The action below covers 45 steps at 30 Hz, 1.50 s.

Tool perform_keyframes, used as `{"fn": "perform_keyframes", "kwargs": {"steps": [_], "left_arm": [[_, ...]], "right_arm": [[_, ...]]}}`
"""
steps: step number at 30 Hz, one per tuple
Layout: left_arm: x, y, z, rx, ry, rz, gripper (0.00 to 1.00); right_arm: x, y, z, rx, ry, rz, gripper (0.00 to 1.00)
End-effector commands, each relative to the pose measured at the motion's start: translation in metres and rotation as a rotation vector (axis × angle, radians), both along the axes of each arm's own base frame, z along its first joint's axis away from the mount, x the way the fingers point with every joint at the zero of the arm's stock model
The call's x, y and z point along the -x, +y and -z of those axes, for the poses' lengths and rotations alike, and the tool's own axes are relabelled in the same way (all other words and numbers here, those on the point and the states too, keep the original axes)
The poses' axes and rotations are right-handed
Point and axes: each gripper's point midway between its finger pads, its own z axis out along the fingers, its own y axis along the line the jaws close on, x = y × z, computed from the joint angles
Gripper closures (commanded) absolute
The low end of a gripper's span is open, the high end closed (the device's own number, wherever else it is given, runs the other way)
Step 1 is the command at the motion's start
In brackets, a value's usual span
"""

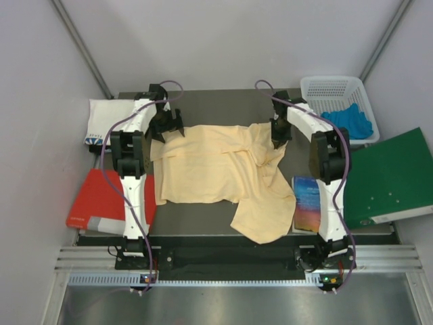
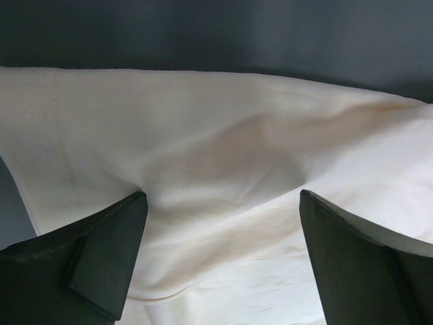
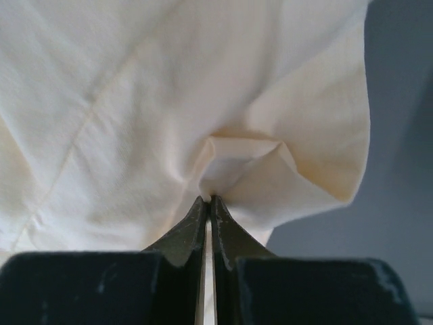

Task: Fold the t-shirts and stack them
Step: Fold the flattened tshirt in 1/3 of the way

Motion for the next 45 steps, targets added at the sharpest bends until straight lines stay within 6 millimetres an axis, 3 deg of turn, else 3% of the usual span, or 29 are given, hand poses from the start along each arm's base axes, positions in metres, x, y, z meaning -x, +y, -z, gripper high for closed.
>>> {"fn": "perform_keyframes", "kwargs": {"steps": [1,5,8,14,15,16,18,19,21,22,23,28,30,31,33,36,37,39,40,41,42,43,44,45], "left_arm": [[0.008,-0.002,0.020,-0.005,0.062,0.005,0.01],[0.010,-0.003,0.023,-0.016,0.073,0.011,0.01],[0.010,-0.003,0.023,-0.023,0.073,0.013,0.01],[0.010,-0.001,0.021,-0.034,0.073,0.013,0.01],[0.009,-0.002,0.019,-0.032,0.068,0.012,0.01],[0.009,-0.001,0.018,-0.037,0.066,0.012,0.01],[0.007,-0.001,0.010,-0.037,0.049,0.010,0.01],[0.006,-0.001,0.006,-0.040,0.041,0.010,0.01],[0.002,-0.001,-0.005,-0.041,0.012,0.009,0.01],[0.001,-0.002,-0.008,-0.040,0.003,0.009,0.01],[-0.001,-0.002,-0.011,-0.043,-0.010,0.011,0.01],[-0.010,-0.008,-0.020,-0.043,-0.059,0.029,0.01],[-0.008,-0.011,-0.018,-0.043,-0.043,0.039,0.01],[-0.007,-0.014,-0.019,-0.042,-0.045,0.048,0.01],[-0.006,-0.020,-0.027,-0.037,-0.059,0.065,0.01],[0.003,-0.028,-0.037,-0.038,-0.070,0.097,0.01],[0.007,-0.033,-0.039,-0.037,-0.071,0.111,0.01],[0.018,-0.038,-0.043,-0.037,-0.060,0.136,0.04],[0.024,-0.045,-0.045,-0.034,-0.055,0.154,0.11],[0.034,-0.047,-0.046,-0.036,-0.040,0.163,0.21],[0.040,-0.049,-0.045,-0.036,-0.028,0.172,0.38],[0.048,-0.052,-0.042,-0.046,-0.006,0.182,0.90],[0.063,-0.051,-0.039,-0.054,0.038,0.185,1.00],[0.073,-0.054,-0.036,-0.062,0.066,0.198,1.00]], "right_arm": [[0.019,-0.010,-0.046,0.044,-0.041,-0.010,1.00],[0.028,-0.016,-0.076,0.051,-0.087,-0.006,1.00],[0.037,-0.019,-0.086,0.053,-0.081,-0.008,1.00],[0.076,-0.023,-0.068,0.066,0.033,-0.033,0.99],[0.081,-0.024,-0.064,0.073,0.050,-0.039,0.94],[0.089,-0.026,-0.060,0.084,0.078,-0.055,0.77],[0.089,-0.031,-0.063,0.105,0.073,-0.061,0.61],[0.084,-0.031,-0.069,0.105,0.044,-0.071,0.43],[0.072,-0.033,-0.084,0.114,-0.030,-0.067,0.23],[0.061,-0.031,-0.096,0.106,-0.077,-0.058,0.03],[0.051,-0.029,-0.102,0.098,-0.118,-0.057,0.00],[0.010,-0.028,-0.099,0.090,-0.186,-0.027,0.00],[-0.003,-0.023,-0.083,0.078,-0.173,-0.025,0.00],[-0.016,-0.019,-0.092,0.056,-0.207,-0.024,0.00],[-0.020,-0.008,-0.089,0.011,-0.179,-0.047,0.04],[-0.021,0.010,-0.105,-0.062,-0.196,-0.111,0.33],[-0.014,0.014,-0.108,-0.068,-0.194,-0.142,0.62],[-0.001,0.023,-0.110,-0.106,-0.178,-0.186,0.88],[0.014,0.028,-0.108,-0.108,-0.158,-0.223,1.00],[0.021,0.030,-0.108,-0.112,-0.146,-0.239,1.00],[0.035,0.032,-0.099,-0.120,-0.105,-0.263,1.00],[0.045,0.037,-0.104,-0.123,-0.106,-0.277,1.00],[0.054,0.040,-0.104,-0.137,-0.090,-0.287,1.00],[0.068,0.043,-0.094,-0.138,-0.047,-0.302,1.00]]}}
